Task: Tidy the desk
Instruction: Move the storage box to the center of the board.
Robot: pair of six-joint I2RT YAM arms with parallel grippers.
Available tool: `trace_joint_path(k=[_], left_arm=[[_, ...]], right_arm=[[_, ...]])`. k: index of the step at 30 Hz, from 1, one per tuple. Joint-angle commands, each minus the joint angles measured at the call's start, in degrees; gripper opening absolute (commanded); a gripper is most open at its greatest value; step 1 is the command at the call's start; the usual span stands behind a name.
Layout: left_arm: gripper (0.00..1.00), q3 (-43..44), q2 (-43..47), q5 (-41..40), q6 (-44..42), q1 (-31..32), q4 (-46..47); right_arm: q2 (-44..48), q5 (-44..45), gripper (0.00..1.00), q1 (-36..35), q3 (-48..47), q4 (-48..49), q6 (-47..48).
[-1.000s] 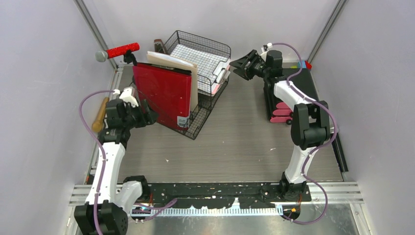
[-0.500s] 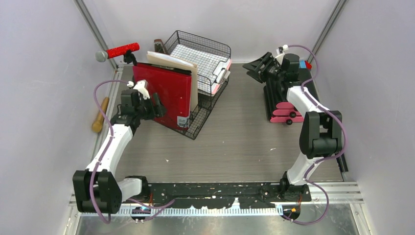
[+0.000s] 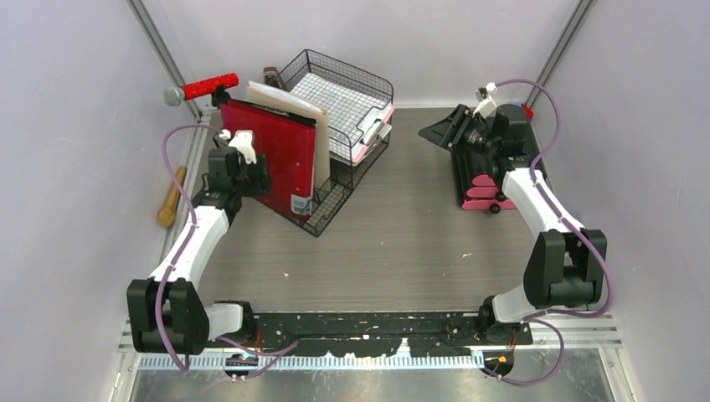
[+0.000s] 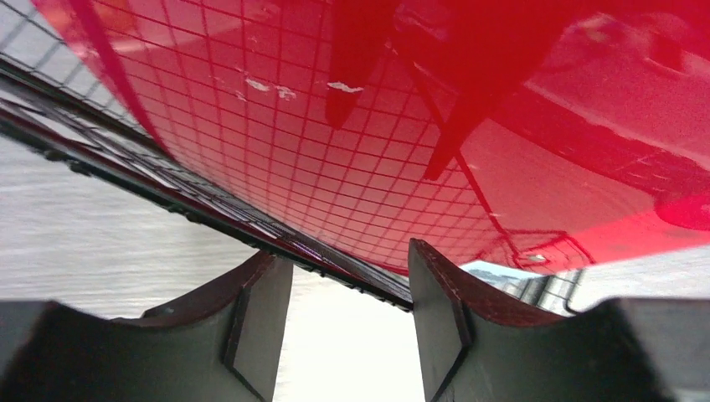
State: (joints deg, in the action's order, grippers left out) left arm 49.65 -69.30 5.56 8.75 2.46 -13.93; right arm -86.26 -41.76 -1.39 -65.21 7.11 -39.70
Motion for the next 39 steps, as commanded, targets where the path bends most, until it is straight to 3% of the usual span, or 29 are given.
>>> trace_joint_path(k=[1, 14, 21, 24, 39], left_arm=[[0.46, 3.46, -4.15, -10.67, -17.16, -2.18, 5.34], [0.44, 18.37, -21.63, -13.44, -32.06, -13.25, 2.1], [0.22, 18.23, -24.5, -12.76, -41.15, -14.92, 2.96], [0.2, 18.43, -25.46, -12.71, -44.73, -15.92, 3.81], [0.43, 31.93, -34.85, -18.34, -46.1, -16.74, 5.64]], right_arm=[[6.09, -0.58, 0.6, 0.39, 2.51, -3.1, 9.4], [9.5, -1.17, 0.6, 4.24, 7.75, 0.38, 10.15], [9.64, -1.52, 0.6, 5.08, 8.66, 1.53, 9.66], [9.54, -1.71, 0.6, 5.41, 8.82, 1.7, 9.58], [9.36, -2.08, 0.6, 5.78, 9.11, 1.84, 9.47]])
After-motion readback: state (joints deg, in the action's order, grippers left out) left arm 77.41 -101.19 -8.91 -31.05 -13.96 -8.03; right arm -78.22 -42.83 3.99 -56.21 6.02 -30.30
